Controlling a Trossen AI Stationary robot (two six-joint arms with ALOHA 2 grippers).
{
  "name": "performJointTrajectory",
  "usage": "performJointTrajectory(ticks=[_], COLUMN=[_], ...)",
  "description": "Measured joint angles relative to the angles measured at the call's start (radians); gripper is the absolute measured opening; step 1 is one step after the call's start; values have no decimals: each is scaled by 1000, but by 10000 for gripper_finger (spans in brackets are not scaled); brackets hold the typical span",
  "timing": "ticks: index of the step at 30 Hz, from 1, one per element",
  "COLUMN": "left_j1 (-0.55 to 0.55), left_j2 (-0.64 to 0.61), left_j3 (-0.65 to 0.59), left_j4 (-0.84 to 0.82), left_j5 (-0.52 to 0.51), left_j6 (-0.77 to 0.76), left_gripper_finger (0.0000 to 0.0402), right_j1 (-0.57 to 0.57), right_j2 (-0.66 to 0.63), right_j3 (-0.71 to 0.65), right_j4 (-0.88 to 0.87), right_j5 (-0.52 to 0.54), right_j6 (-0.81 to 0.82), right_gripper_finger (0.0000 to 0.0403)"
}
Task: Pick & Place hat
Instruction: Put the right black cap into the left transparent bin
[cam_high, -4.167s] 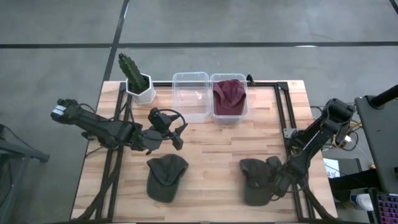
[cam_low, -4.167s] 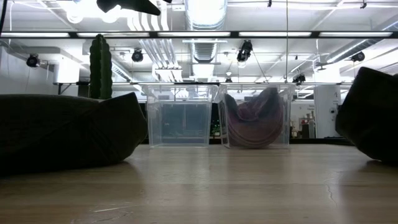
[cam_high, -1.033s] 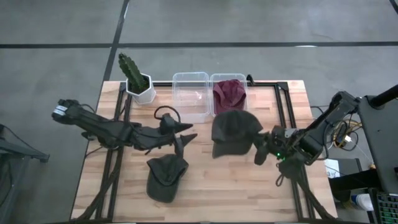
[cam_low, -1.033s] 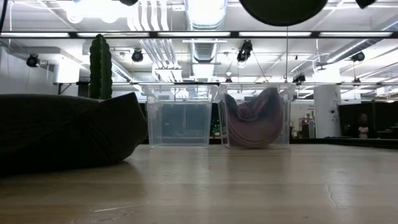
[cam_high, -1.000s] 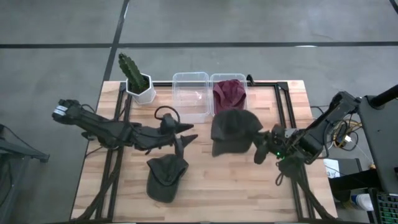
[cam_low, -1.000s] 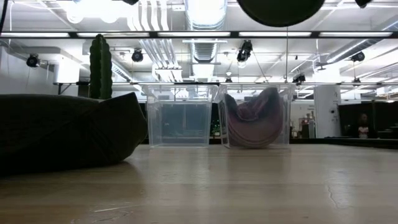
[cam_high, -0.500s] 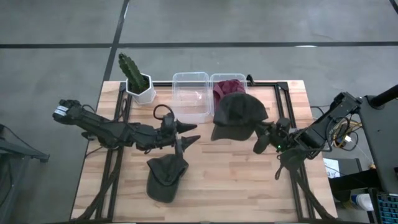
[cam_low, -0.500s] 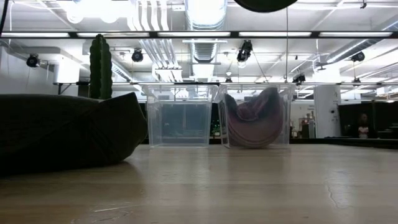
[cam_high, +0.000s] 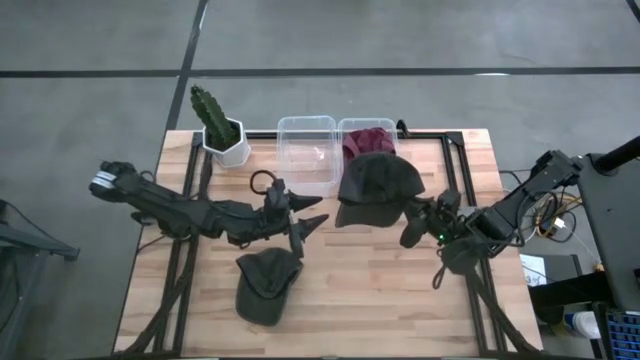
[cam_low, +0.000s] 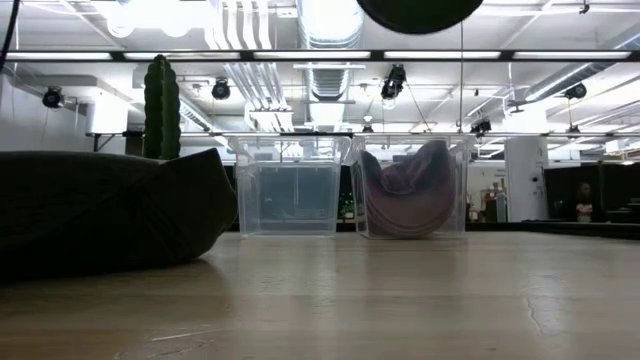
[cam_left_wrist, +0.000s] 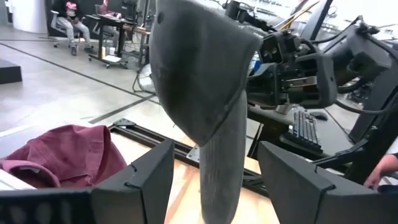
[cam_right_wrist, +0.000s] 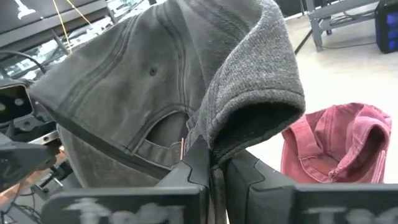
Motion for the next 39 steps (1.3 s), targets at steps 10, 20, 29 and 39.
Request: performJointTrajectory(ticks=[10, 20, 29, 39], left_j1=[0, 15, 29, 29], left_j2=[23, 24, 24, 41], left_j3=[0, 0, 0, 0], left_j4=[38, 46, 50, 68], left_j5=[-11, -11, -11, -8], left_j6=[-9, -19, -57, -59], left_gripper_finger=[225, 225, 225, 225], right_j1=[-36, -54, -57, -74], right_j2=[31, 30, 46, 46], right_j3=[2, 2, 9, 11], right_j4=[1, 2, 7, 78], right_j5=[25, 29, 30, 29], right_j6=[-1, -2, 0, -64], right_gripper_finger=[13, 13, 13, 13])
